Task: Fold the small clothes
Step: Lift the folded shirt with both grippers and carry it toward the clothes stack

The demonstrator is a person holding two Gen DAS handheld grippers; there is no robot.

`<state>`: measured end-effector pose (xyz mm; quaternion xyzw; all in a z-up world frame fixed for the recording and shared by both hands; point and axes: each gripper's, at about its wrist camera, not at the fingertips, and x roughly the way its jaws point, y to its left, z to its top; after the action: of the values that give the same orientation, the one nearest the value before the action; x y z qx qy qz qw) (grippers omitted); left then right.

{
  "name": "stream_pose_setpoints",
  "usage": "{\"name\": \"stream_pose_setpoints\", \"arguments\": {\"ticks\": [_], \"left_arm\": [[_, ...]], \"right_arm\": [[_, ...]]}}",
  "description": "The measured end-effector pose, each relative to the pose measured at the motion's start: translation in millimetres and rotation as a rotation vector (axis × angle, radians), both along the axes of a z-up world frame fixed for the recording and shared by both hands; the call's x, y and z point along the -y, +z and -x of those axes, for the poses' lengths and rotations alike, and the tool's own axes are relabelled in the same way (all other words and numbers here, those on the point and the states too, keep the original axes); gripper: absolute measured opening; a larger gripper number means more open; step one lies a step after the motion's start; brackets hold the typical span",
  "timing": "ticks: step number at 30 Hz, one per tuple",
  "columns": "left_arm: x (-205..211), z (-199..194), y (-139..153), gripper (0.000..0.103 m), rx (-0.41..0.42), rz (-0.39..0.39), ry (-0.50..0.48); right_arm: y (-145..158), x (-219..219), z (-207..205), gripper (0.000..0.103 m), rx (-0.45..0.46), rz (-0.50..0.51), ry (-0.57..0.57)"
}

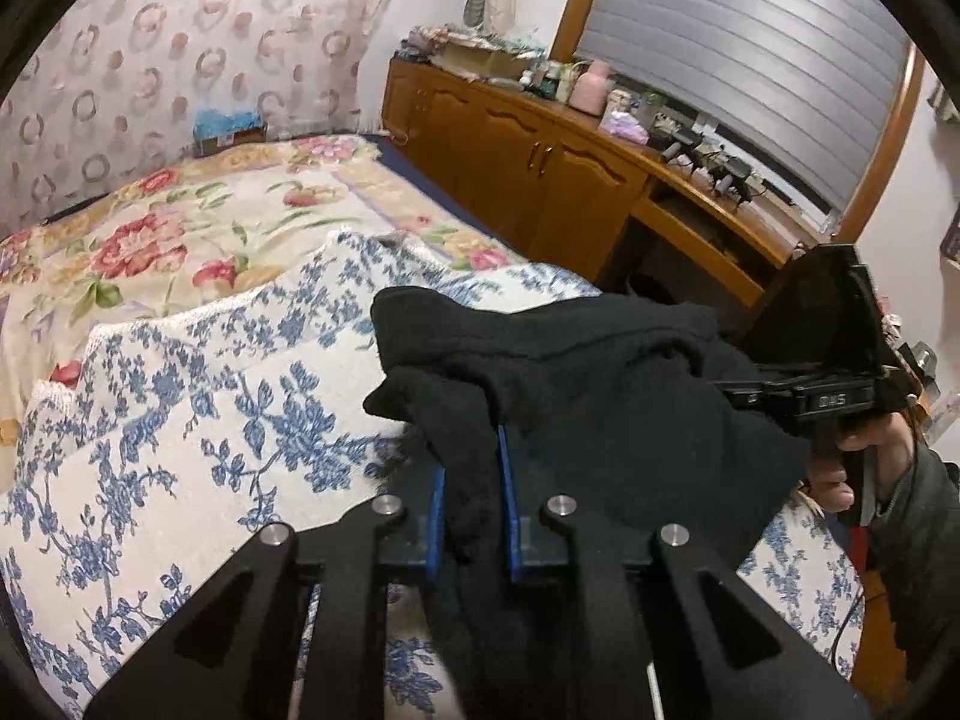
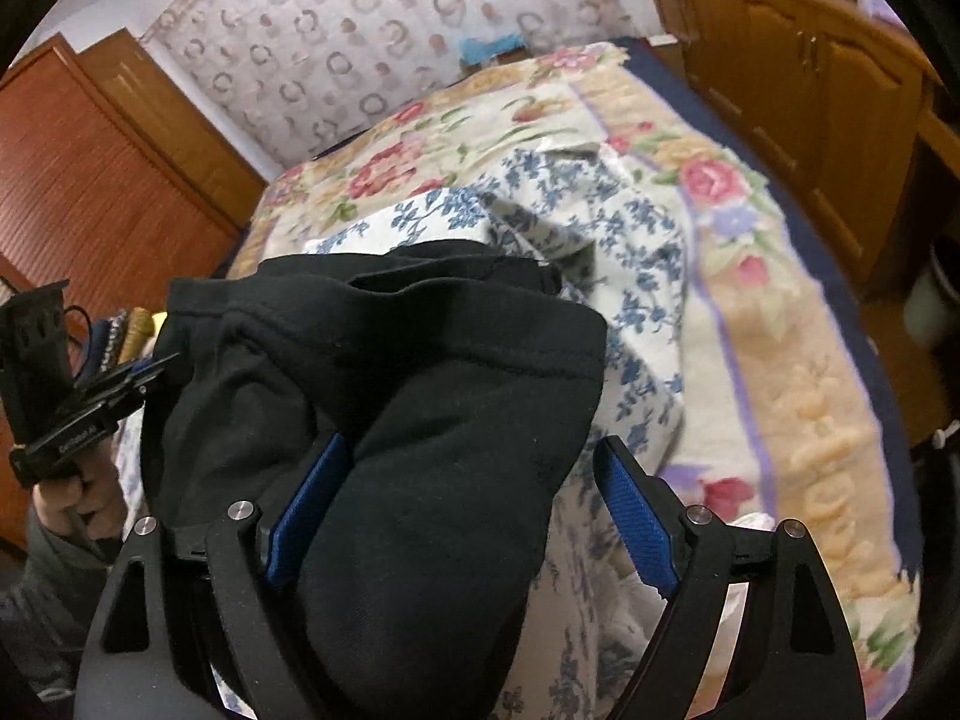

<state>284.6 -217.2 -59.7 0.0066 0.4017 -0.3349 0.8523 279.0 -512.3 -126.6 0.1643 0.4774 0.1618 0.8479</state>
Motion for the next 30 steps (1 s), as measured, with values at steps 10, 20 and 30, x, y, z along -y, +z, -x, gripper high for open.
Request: {"name": "stream_pose_setpoints", "arguments": {"ticks": [10, 20, 30], "left_arm": [[2, 25, 43, 0.011, 0.101, 0.081, -0.043], [-29, 61, 88, 0.011, 0.203, 0.135, -0.007], [-133, 99, 121, 0.011, 0.304, 0.104, 0.185]], "right_arm": [[32, -11, 22, 0.013, 0.115, 0.083, 0.051], [90, -38, 58, 0.011, 0.299, 0.159, 0.062], [143, -134, 41, 0.011, 0.435, 0.177, 0.234]]}}
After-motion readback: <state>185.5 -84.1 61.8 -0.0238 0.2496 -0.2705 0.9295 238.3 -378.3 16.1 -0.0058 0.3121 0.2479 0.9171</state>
